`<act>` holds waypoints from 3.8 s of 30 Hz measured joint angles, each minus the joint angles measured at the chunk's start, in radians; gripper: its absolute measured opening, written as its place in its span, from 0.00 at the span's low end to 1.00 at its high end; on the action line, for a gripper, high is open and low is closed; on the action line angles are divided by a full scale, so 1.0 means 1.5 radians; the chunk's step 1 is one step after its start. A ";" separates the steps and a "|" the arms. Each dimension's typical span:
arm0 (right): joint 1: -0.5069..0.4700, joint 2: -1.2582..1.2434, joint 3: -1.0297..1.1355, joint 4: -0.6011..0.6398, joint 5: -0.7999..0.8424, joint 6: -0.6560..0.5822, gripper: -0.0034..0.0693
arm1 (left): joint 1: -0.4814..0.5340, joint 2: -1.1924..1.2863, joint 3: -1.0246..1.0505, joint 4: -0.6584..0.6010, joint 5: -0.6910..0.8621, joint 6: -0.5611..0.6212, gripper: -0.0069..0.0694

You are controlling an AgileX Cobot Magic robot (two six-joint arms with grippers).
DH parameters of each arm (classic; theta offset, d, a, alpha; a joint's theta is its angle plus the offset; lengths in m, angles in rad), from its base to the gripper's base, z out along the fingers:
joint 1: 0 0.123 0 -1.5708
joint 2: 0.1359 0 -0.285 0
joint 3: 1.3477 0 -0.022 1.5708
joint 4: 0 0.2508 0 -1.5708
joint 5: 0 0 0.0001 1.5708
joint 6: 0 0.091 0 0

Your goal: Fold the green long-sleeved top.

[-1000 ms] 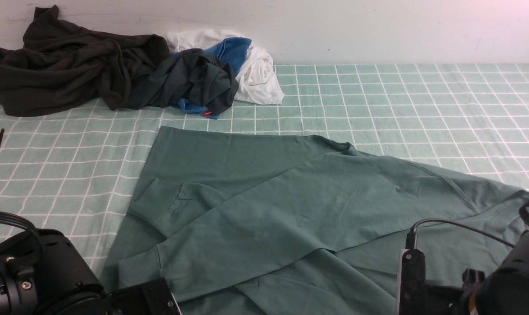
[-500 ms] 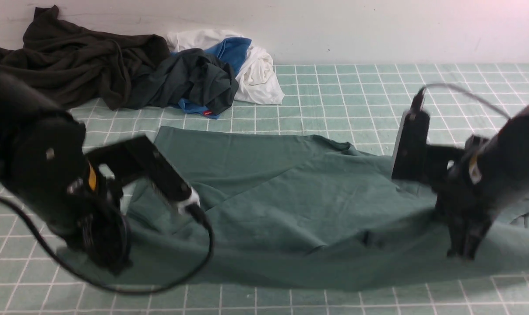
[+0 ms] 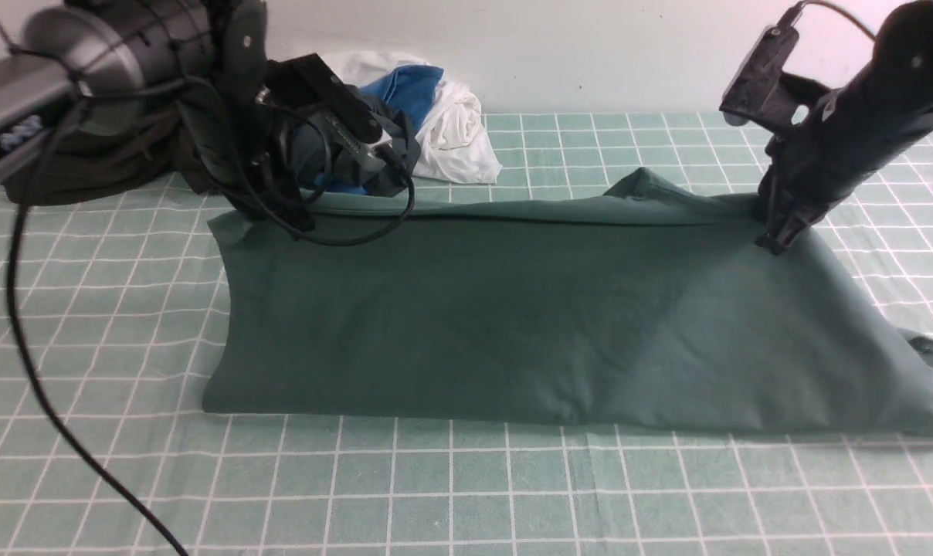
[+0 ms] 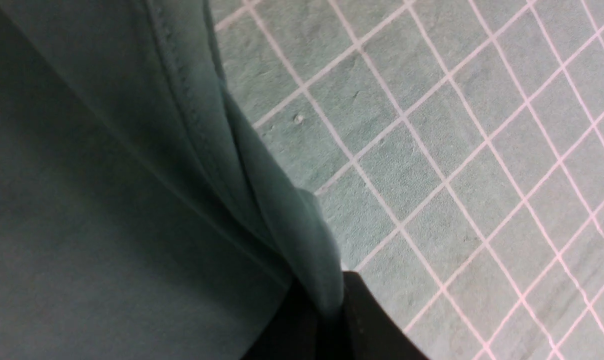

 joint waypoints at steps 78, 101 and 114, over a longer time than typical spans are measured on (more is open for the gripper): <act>-0.100 -0.233 0.049 0.030 0.106 0.385 0.12 | 0.027 -0.505 0.283 -0.140 0.162 -0.183 0.09; 0.382 0.203 -0.326 0.159 0.024 0.382 0.39 | 0.027 -1.058 0.715 -0.145 0.147 -0.236 0.09; 0.382 0.202 -0.397 -0.012 0.200 0.470 0.74 | 0.027 -1.060 0.725 -0.146 0.184 -0.238 0.09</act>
